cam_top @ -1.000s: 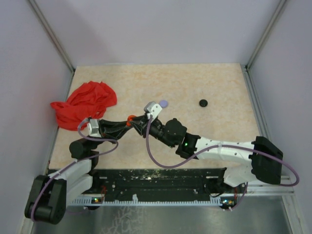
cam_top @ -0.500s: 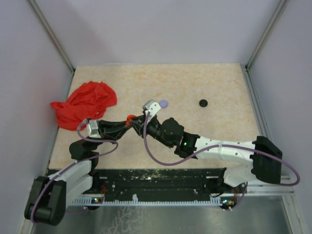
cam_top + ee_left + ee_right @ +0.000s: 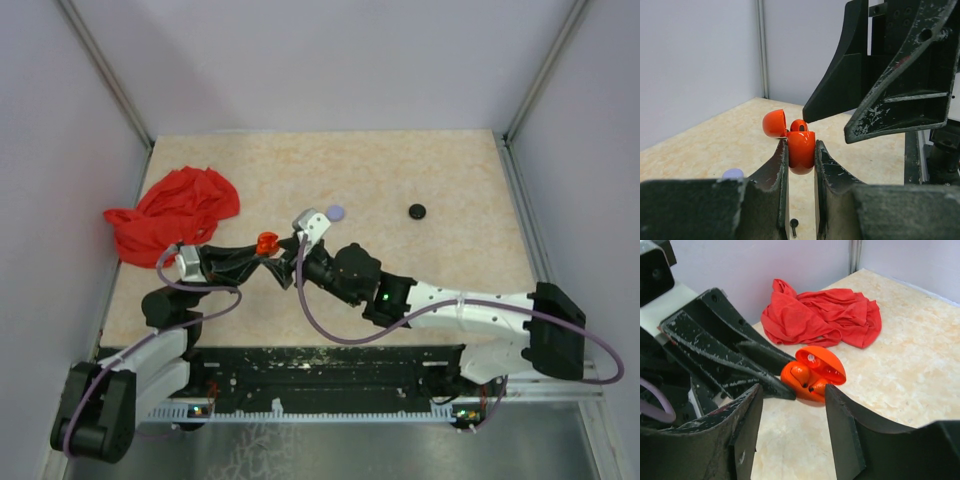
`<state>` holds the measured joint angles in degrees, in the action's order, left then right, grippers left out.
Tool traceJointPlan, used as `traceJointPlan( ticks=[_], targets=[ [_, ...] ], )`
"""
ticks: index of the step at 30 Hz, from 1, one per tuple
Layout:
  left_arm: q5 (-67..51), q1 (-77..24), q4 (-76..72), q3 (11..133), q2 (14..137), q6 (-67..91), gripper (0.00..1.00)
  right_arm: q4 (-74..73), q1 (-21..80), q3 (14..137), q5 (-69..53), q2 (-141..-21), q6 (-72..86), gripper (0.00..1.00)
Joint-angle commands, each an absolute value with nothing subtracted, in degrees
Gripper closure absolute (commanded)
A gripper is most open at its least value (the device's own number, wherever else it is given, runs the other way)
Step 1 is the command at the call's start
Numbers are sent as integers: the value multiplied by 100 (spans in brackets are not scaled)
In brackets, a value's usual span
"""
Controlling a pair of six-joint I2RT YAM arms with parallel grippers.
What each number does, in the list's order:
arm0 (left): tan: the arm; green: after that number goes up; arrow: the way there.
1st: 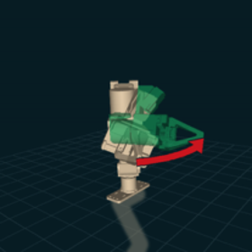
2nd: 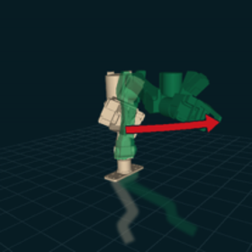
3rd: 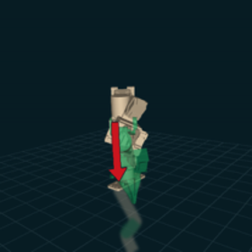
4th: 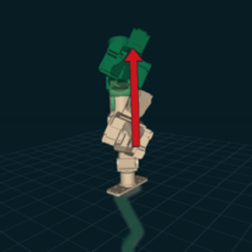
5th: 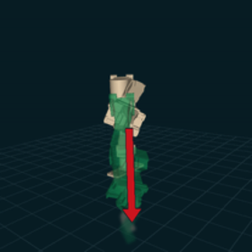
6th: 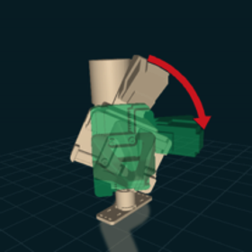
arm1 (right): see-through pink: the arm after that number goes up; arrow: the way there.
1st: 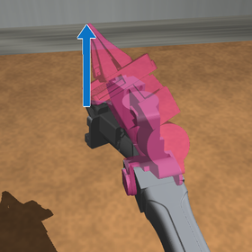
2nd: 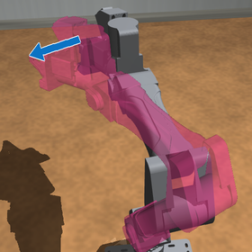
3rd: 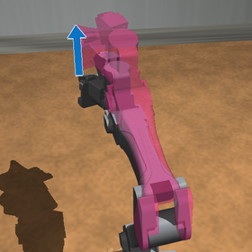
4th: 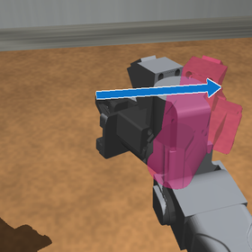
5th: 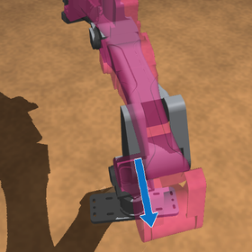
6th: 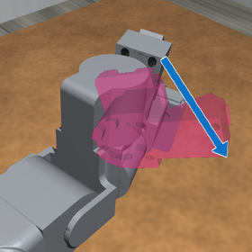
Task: Insert the wireless bluetooth earbuds into the charging case
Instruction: Place the earbud in the charging case, then close the charging case.
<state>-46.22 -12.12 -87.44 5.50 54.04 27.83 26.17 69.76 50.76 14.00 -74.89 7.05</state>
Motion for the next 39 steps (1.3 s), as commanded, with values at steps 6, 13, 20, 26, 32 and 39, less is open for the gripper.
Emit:
traceJointPlan(
  ticks=[6, 13, 20, 26, 32, 39],
  targets=[
    [-4725, -1204, -9771, 769, 5451, 3097, 100, 985, 6411, 5978, 29, -6797, 25, 42],
    [-5243, -1208, -9480, 1083, 5594, 3517, 100, 315, 5399, 6239, -1719, -6778, 259, 39],
    [-5887, -1204, -9860, 1330, 5943, 4151, 100, 547, 4564, 6299, -3439, -6985, 769, 38],
    [-6129, -1204, -10248, 1443, 6197, 4584, 100, 842, 4509, 6491, -4194, -7475, 1129, 37],
    [-6176, -1213, -10248, 1414, 6100, 4500, 100, 899, 4509, 6625, -4733, -7873, 1270, 36],
    [-6164, -1213, -10247, 1406, 6082, 4482, 100, 832, 4510, 6714, -5202, -8159, 1309, 37]
  ],
)
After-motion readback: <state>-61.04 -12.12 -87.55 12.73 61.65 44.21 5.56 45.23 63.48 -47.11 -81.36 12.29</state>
